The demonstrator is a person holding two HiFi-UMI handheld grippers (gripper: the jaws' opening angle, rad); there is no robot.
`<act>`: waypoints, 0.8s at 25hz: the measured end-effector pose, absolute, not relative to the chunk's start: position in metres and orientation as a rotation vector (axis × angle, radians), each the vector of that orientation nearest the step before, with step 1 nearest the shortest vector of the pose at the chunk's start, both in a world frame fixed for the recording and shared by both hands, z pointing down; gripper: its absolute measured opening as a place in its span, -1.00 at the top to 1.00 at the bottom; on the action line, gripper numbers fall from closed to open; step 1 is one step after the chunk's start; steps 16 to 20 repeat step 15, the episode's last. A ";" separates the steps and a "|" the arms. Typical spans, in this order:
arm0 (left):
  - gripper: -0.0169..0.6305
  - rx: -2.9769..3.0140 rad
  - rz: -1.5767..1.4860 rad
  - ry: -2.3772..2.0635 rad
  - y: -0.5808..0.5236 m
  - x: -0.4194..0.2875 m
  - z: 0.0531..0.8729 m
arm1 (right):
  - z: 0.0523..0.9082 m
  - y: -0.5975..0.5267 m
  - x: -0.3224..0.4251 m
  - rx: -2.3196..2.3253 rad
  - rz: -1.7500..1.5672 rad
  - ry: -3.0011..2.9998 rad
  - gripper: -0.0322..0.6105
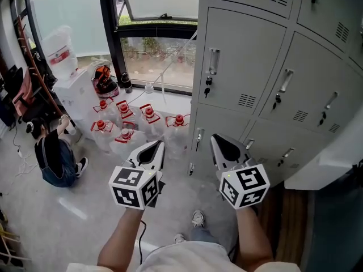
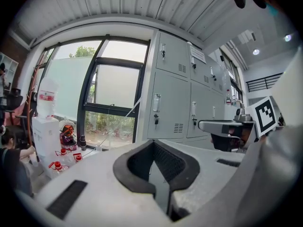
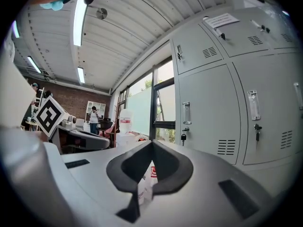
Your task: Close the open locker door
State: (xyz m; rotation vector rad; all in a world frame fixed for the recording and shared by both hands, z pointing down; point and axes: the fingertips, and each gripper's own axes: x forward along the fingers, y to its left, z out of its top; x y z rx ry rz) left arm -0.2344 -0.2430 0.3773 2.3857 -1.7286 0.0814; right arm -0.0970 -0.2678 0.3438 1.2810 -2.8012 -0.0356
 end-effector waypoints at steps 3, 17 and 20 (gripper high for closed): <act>0.93 2.400 0.082 -1.710 -0.244 -0.228 0.377 | 0.344 -0.266 -0.092 1.292 -0.038 -2.792 0.88; 0.93 2.428 0.089 -1.670 -0.247 -0.210 0.378 | 0.345 -0.261 -0.082 1.300 -0.024 -2.797 0.88; 0.93 2.428 0.089 -1.670 -0.247 -0.210 0.378 | 0.345 -0.261 -0.082 1.300 -0.024 -2.797 0.88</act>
